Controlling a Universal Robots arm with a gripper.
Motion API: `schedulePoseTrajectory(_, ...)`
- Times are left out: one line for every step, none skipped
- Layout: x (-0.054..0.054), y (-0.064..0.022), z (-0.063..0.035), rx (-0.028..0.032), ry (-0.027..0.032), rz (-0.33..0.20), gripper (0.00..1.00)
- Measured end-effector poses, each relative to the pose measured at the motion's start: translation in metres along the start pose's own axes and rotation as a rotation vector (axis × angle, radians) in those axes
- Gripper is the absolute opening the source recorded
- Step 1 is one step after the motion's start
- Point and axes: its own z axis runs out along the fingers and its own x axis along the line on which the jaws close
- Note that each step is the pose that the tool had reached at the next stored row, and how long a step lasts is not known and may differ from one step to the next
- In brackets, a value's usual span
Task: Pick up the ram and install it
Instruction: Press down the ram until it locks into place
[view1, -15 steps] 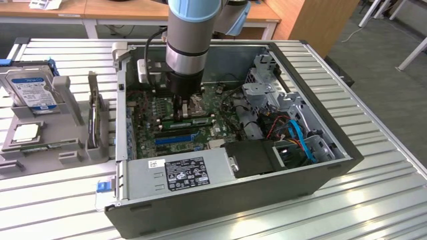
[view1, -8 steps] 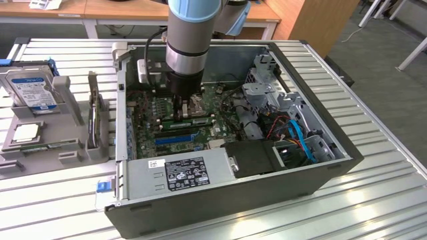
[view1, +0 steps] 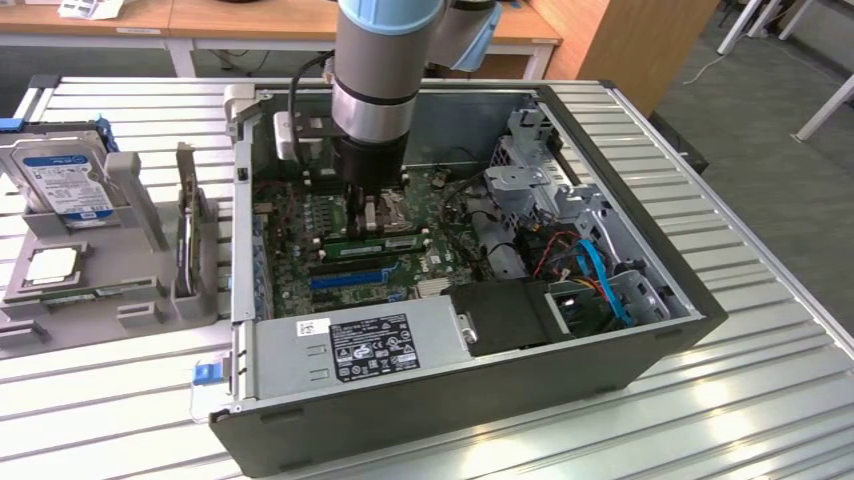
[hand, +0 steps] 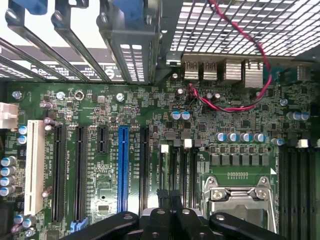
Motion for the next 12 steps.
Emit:
schedulePoseTrajectory(0.000, 0.0001, -0.0018, -0.0001, 0.0001, 0.000, 0.10)
schedulePoseTrajectory(0.000, 0.0002, -0.0036, 0.0000, 0.0001, 0.000, 0.10)
schedulePoseTrajectory(0.000, 0.0003, -0.0055, 0.0000, 0.0001, 0.000, 0.10)
schedulePoseTrajectory(0.000, 0.0004, -0.0074, -0.0001, 0.0002, 0.000, 0.10)
schedulePoseTrajectory(0.000, 0.0005, -0.0096, -0.0001, 0.0002, 0.000, 0.10)
schedulePoseTrajectory(-0.001, 0.0006, -0.0116, 0.0000, 0.0001, 0.000, 0.10)
schedulePoseTrajectory(-0.001, 0.0007, -0.0136, 0.0000, 0.0001, 0.000, 0.10)
schedulePoseTrajectory(-0.001, 0.0007, -0.0156, -0.0001, 0.0001, 0.000, 0.10)
schedulePoseTrajectory(-0.001, 0.0008, -0.0174, 0.0000, 0.0001, 0.000, 0.10)
schedulePoseTrajectory(-0.001, 0.0009, -0.0194, 0.0000, 0.0001, 0.000, 0.10)
schedulePoseTrajectory(-0.001, 0.0010, -0.0215, -0.0001, 0.0001, 0.000, 0.10)
schedulePoseTrajectory(-0.001, 0.0012, -0.0236, -0.0001, 0.0001, 0.000, 0.10)
